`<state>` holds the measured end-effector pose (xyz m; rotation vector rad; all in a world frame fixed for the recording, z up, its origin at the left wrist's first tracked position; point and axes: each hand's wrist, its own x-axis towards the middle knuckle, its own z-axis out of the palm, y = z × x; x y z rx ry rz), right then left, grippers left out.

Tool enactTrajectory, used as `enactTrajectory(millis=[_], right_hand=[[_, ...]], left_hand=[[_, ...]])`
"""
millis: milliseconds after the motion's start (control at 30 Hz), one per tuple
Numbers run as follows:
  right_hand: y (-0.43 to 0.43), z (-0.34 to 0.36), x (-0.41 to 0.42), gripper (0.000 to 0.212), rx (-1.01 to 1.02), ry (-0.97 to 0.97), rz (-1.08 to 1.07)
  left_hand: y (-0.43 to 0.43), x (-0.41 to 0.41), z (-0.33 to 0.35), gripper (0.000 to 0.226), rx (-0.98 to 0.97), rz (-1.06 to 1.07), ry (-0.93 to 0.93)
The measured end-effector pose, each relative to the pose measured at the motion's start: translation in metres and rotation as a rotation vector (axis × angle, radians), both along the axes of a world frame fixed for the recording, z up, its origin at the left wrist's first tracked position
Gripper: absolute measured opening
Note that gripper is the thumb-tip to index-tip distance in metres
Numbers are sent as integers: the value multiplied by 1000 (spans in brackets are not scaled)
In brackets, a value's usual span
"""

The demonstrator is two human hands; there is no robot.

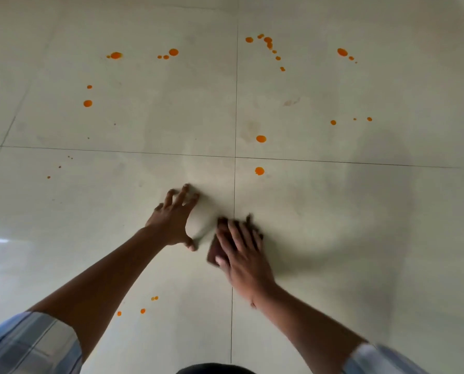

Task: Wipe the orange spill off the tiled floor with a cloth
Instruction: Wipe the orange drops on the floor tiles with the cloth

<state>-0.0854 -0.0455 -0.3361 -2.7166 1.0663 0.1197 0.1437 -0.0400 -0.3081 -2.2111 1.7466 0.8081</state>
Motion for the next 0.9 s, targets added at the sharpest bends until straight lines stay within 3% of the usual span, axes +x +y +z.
enactTrajectory(millis=[67,133,200,300,400,500,567,667,800,900], right_hand=[[1,5,-62,62,17,-19,47],[-42,4,-90,60,-37,26,-144],[-88,6,-50,61,-31,66,-340],[-54,0,28,61,-58,15,-136],[-1,6,-27,62,28,3,121],[-43,6,-73,61,-27,37,-10],[-72,5,-20,61,-4,64,-147],[-21,0,71,60,5,-9,63],[28,9,15,58,89,-24,434],[-18,-1,35,59,32,2,302]], left_hand=[[1,-1,1,140,-2,-3,4],[0,-2,1,139,-4,-9,-5],[1,-4,0,136,3,-3,-7],[5,-3,-4,134,3,15,-4],[5,0,-6,134,-12,14,23],[10,-2,-1,126,-32,54,50],[23,2,3,115,-59,163,64],[64,25,9,93,-126,324,30],[158,61,8,75,-89,515,-56],[218,61,-2,66,-74,629,-26]])
